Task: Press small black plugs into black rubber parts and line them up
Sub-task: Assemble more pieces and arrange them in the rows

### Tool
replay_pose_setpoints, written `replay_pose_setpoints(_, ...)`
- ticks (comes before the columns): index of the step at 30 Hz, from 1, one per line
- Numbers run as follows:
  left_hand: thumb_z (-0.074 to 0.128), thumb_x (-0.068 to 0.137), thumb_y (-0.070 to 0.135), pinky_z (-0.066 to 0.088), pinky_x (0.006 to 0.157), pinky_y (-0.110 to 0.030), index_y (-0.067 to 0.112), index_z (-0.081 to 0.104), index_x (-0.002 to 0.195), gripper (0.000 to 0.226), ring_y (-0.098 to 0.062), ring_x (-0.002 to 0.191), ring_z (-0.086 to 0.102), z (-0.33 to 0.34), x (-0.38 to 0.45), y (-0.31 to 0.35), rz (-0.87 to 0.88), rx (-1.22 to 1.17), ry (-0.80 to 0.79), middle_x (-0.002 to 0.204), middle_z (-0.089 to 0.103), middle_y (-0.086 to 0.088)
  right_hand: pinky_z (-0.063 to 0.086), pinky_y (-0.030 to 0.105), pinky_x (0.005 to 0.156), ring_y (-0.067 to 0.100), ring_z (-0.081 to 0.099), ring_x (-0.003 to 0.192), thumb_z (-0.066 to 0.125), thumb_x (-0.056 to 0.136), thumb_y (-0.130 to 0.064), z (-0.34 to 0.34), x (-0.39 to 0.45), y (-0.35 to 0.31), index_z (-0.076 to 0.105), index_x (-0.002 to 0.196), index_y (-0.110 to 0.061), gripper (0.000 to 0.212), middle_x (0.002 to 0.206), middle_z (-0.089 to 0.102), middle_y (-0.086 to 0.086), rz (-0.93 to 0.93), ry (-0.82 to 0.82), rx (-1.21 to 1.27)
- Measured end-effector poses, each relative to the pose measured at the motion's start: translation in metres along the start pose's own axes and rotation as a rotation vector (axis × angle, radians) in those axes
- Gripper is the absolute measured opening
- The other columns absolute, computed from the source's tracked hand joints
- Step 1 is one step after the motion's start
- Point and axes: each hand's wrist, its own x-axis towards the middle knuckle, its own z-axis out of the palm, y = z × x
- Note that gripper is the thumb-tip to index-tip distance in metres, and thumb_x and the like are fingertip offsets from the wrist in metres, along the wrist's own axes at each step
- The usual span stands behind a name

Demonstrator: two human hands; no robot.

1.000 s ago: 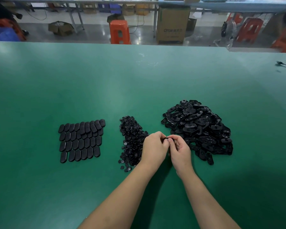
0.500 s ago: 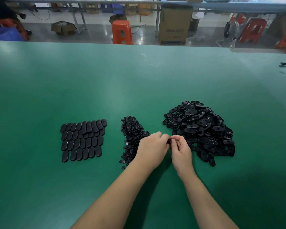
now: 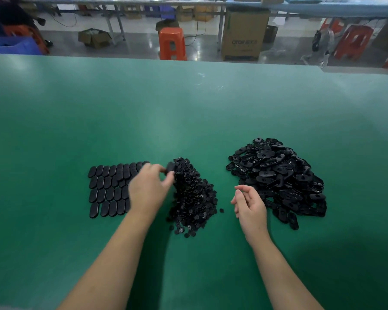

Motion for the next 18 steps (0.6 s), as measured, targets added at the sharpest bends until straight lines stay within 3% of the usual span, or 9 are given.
replay_pose_setpoints(4,0.066,0.087,0.053,0.04,0.058,-0.028,0.021,0.074,0.095,0.034,-0.019,0.067,0.053,-0.018,0.016,-0.071,-0.27,0.042,0.143,0.083,0.058,0.003,0.043,0.034,0.057,0.009,0.05,0.057,0.055,0.103,-0.022,0.002,0.0,0.0,0.065,0.101,-0.029,0.013,0.072,0.066,-0.006,-0.006,0.005,-0.022)
replay_pose_setpoints(8,0.066,0.088,0.052,0.041,0.061,-0.031,0.018,0.075,0.096,0.036,-0.024,0.07,0.051,-0.025,0.019,-0.118,-0.434,0.107,0.121,0.089,0.066,-0.006,0.041,0.035,0.055,0.009,0.049,0.056,0.055,0.103,-0.022,0.003,-0.001,-0.001,0.065,0.099,-0.029,0.013,0.07,0.065,-0.007,-0.008,0.006,-0.047)
replay_pose_setpoints(18,0.064,0.091,0.051,0.036,0.054,-0.027,0.018,0.075,0.094,0.035,-0.024,0.068,0.051,-0.019,0.023,-0.132,-0.45,0.142,0.045,0.079,0.059,0.0,0.04,0.036,0.056,0.015,0.048,0.057,0.055,0.103,-0.022,0.003,-0.002,-0.002,0.065,0.097,-0.028,0.013,0.07,0.066,-0.006,-0.014,0.01,-0.08)
